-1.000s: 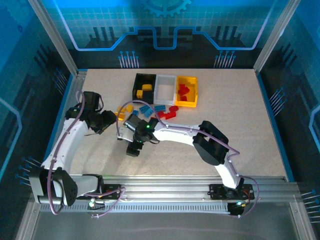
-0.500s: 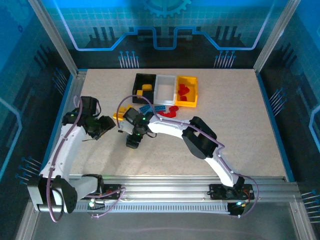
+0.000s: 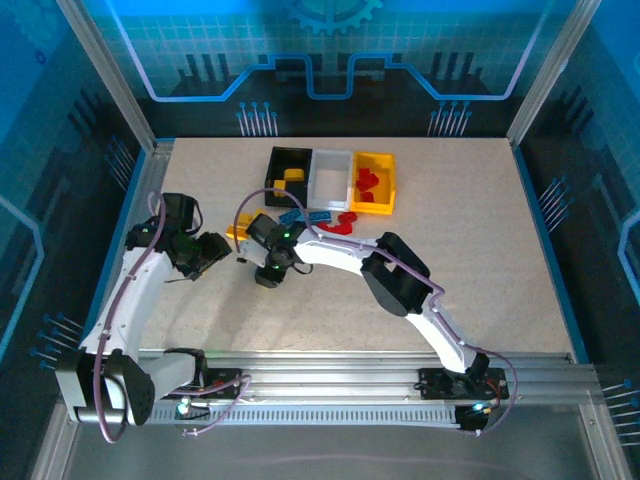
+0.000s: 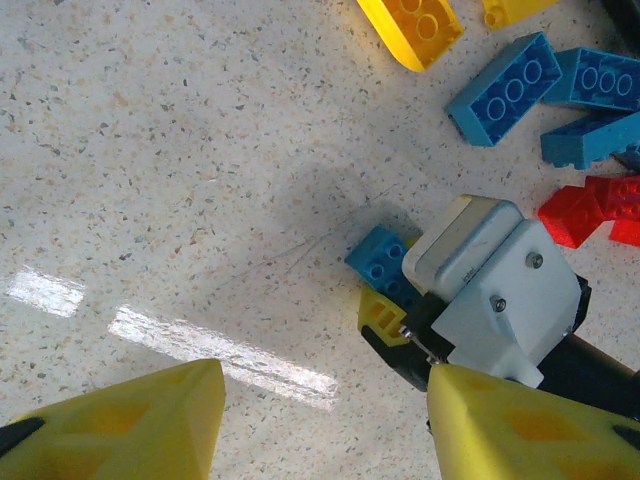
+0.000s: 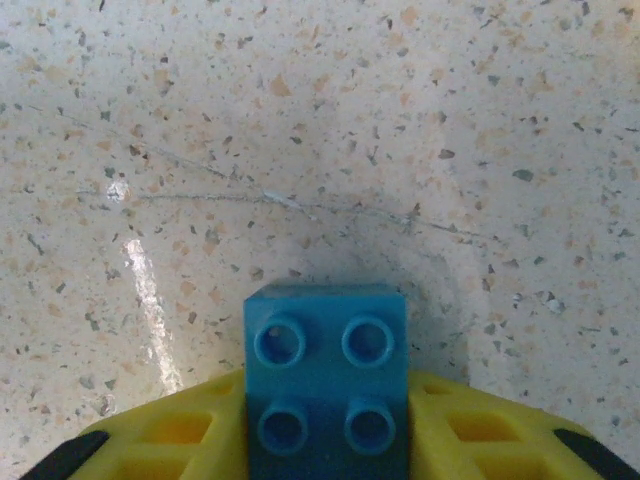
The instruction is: Sort the legos into containers by color
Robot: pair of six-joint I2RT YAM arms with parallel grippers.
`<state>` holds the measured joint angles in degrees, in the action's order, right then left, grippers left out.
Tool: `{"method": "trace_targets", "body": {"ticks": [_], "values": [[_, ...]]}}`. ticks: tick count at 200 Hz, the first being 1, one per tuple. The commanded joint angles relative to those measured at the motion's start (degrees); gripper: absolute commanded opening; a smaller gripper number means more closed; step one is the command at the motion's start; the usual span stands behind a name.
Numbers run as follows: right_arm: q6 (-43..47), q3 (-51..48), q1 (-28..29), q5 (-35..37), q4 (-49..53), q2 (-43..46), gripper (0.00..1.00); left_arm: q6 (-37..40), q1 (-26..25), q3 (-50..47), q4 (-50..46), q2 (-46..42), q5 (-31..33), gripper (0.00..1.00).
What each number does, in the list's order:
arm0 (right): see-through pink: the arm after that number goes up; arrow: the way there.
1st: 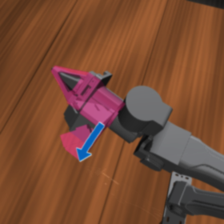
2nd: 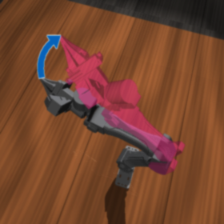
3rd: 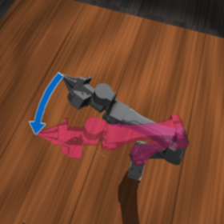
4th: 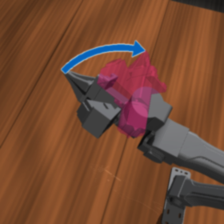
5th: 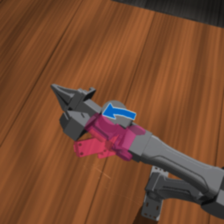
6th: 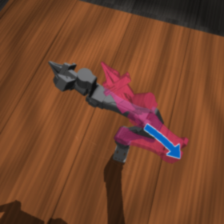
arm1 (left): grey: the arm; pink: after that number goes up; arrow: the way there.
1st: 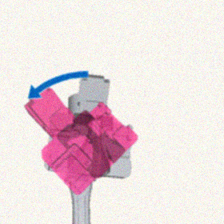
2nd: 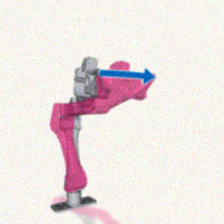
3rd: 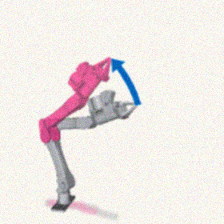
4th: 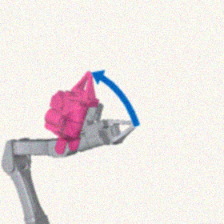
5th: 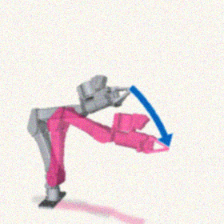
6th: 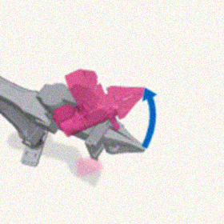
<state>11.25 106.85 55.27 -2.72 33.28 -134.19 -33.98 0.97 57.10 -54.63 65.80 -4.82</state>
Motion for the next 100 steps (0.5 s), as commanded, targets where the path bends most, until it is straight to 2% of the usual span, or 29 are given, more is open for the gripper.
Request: {"method": "trace_targets", "body": {"ticks": [1,52,78,100], "values": [[-1.23,-3.28,-0.50,-2.74,0.98,3.37,0.33,0.23,0.34,-0.66,-0.13,0.54,-1.00,0.57],[-9.55,-9.97,-5.60,-10.21,-4.03,13.80,0.30,-0.61,0.28,-0.68,2.00,1.39,-2.08,0.57],[-16.47,-12.27,-11.08,-13.43,-6.46,19.74,0.30,-0.91,0.17,-0.17,3.53,2.89,-3.51,0.56],[-22.58,-11.09,-16.61,-13.42,-6.07,21.87,0.30,-1.10,-0.45,0.53,4.73,5.29,-4.83,0.57]]}}
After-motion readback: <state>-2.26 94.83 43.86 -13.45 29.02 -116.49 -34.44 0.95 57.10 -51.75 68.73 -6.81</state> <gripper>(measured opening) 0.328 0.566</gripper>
